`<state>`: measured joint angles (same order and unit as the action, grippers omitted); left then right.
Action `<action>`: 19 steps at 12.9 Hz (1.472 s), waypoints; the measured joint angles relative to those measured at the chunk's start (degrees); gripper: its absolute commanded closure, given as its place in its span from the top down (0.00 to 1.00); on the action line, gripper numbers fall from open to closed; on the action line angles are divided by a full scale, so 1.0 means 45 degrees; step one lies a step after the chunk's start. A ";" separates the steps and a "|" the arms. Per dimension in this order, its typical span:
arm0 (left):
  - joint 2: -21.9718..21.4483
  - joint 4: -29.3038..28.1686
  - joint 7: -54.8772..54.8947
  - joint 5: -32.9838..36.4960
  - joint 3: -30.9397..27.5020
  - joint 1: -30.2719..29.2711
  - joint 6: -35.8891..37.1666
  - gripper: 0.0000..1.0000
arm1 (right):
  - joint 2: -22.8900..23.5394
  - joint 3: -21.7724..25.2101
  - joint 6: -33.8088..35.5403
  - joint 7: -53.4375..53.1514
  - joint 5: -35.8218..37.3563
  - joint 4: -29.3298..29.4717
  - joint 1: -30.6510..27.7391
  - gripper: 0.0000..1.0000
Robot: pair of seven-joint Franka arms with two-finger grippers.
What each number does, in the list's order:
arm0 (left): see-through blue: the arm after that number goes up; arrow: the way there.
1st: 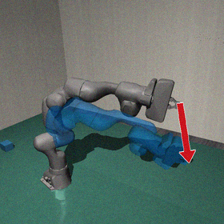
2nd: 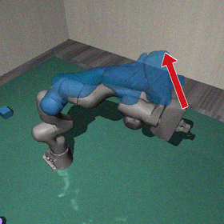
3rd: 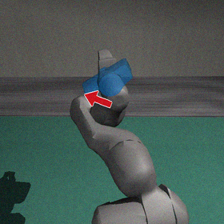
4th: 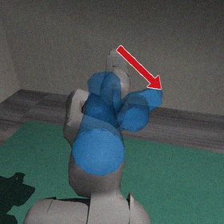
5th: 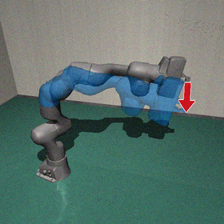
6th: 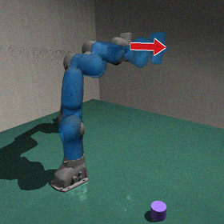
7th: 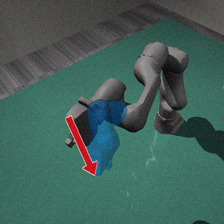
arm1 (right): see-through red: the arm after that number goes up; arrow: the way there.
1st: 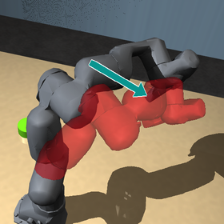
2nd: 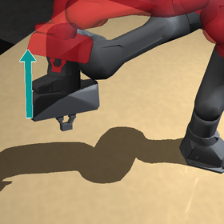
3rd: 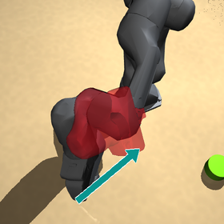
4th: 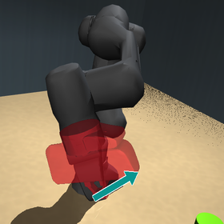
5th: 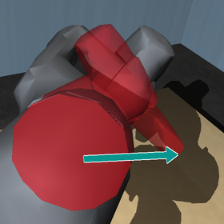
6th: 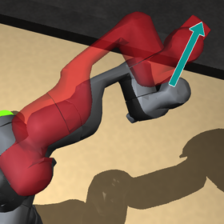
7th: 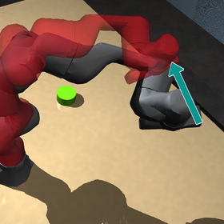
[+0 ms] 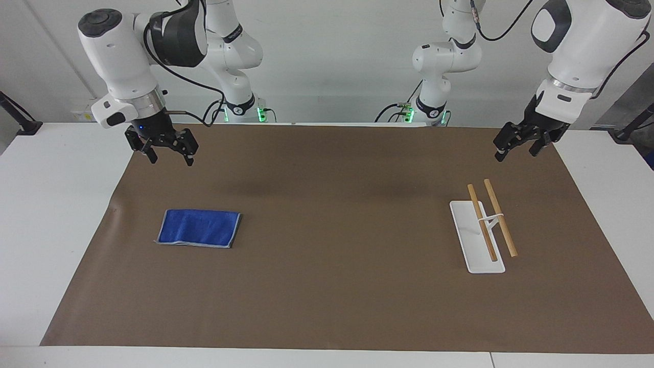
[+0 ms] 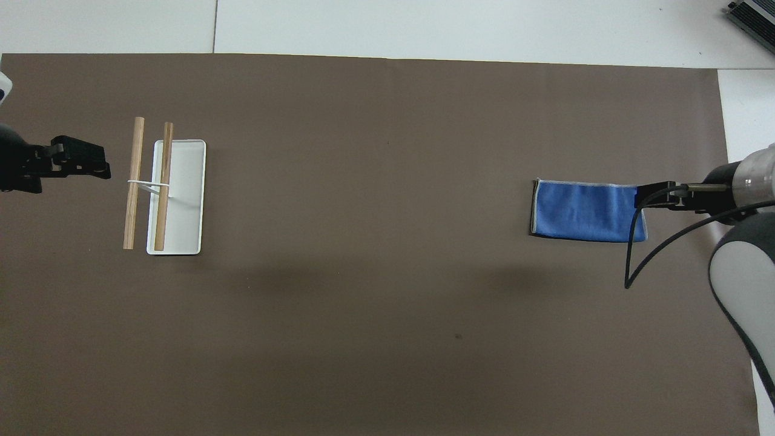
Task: Right arm passes towel to left arm to hang
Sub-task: 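Reach the right gripper down over the blue towel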
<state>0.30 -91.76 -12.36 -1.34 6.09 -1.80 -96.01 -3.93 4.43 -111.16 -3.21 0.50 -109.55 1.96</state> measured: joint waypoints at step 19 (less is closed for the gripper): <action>0.0000 -0.0025 0.0004 0.0000 0.0032 0.0007 0.0007 1.00 | 0.4455 -0.0032 -0.6092 0.0344 0.0000 -0.1989 -0.0240 1.00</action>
<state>0.30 -91.87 -12.34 -1.34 6.24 -1.77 -95.98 16.12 4.29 -138.58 -1.67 0.50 -118.50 0.87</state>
